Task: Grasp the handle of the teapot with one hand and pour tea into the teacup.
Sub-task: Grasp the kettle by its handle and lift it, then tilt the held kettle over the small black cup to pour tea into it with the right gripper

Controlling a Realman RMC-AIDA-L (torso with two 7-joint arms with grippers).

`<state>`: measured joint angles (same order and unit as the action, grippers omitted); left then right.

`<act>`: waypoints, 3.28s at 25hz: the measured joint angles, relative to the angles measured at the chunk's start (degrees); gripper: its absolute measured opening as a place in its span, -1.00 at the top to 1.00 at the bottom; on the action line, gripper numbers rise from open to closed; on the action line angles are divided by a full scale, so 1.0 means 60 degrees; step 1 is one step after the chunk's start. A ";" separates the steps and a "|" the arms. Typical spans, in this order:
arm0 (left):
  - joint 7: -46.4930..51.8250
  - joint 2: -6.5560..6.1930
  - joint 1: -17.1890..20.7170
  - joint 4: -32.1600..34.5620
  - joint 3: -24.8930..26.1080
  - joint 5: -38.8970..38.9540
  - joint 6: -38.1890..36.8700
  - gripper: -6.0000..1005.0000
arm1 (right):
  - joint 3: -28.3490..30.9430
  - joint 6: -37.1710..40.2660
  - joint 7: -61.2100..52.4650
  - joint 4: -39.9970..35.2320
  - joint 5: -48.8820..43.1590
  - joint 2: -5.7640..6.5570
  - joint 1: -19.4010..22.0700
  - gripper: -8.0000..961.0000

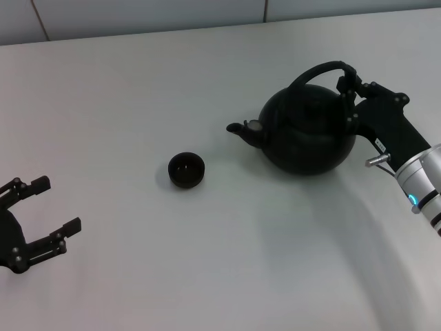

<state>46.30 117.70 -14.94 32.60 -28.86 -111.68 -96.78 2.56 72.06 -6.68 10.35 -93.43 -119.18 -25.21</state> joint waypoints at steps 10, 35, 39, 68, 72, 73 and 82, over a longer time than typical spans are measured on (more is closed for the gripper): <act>0.0004 0.0006 0.0015 0.0019 0.0036 0.0000 -0.0028 -0.66 | 0.0072 0.0108 -0.0589 -0.0265 0.0000 0.0009 -0.0249 0.79; -0.0050 0.0041 -0.0018 -0.0031 0.0174 0.0089 -0.0083 -0.66 | -0.2062 -0.0112 -0.5757 -0.4432 -0.2471 0.0131 -0.2396 0.81; -0.0063 0.0041 -0.0011 -0.0057 0.0172 0.0104 -0.0130 -0.66 | -0.2792 -0.0507 -0.5846 -0.4468 -0.2472 0.0096 -0.2816 0.82; -0.0066 0.0055 0.0058 -0.0055 0.0408 0.0113 -0.0280 -0.66 | -0.4135 -0.0409 -0.3611 -0.5085 -0.2410 0.0029 -0.2945 0.82; -0.0031 0.0056 0.0059 -0.0045 0.0405 0.0113 -0.0279 -0.66 | -0.4189 -0.0421 -0.3521 -0.5212 -0.2411 0.0029 -0.2987 0.82; -0.0028 0.0055 0.0059 -0.0042 0.0405 0.0113 -0.0279 -0.66 | -0.4230 -0.0422 -0.3484 -0.5245 -0.2411 0.0028 -0.2993 0.82; -0.0059 0.0055 0.0059 -0.0040 0.0400 0.0107 -0.0276 -0.66 | -0.4308 -0.0442 -0.2930 -0.5283 -0.2451 0.0028 -0.3054 0.81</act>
<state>45.95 118.03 -14.59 32.36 -26.46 -111.04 -98.44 -23.29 69.41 -24.26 -21.34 -108.14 -119.01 -43.53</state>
